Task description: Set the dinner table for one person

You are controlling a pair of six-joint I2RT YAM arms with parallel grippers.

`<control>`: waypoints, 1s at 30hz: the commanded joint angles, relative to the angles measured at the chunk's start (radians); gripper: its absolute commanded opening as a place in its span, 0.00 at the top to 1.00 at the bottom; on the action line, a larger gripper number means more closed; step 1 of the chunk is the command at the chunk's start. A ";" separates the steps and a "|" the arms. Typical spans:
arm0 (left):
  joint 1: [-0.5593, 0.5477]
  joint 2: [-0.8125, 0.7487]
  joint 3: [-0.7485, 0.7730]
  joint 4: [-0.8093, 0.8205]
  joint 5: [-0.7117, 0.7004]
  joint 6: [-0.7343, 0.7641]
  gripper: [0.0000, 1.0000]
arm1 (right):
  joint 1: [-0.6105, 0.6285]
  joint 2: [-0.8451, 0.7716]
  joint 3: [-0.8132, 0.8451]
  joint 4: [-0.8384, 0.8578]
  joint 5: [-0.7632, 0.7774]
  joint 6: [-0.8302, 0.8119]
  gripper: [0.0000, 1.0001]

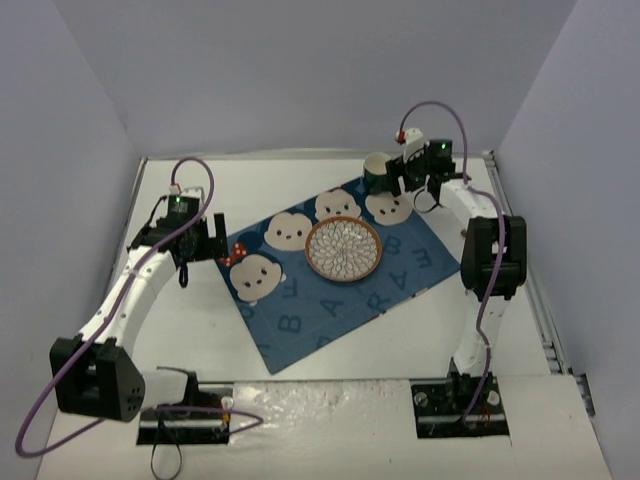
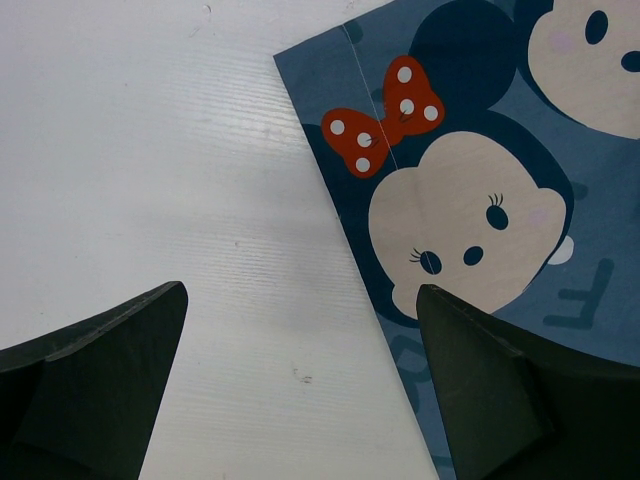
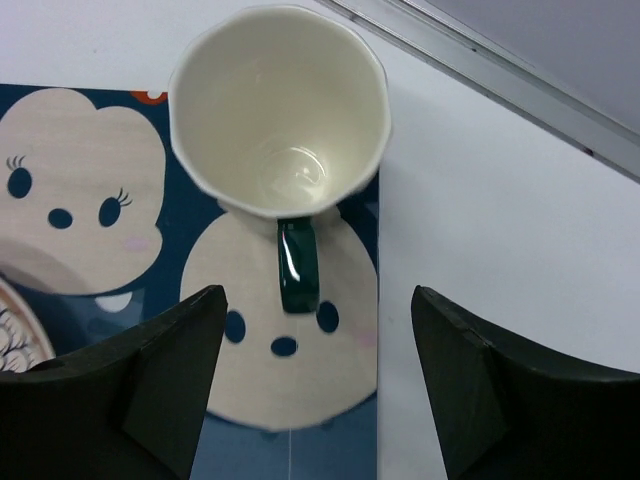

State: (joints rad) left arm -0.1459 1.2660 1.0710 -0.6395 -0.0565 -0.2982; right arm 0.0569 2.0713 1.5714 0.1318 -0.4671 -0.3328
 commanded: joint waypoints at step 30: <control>-0.035 -0.205 0.016 0.020 0.029 0.019 0.03 | -0.349 -0.433 -0.623 0.058 0.339 0.056 0.38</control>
State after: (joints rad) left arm -0.1610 1.0810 1.0691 -0.6488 -0.0050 -0.2950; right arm -0.2820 1.5668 0.9061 0.1474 -0.0158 -0.1331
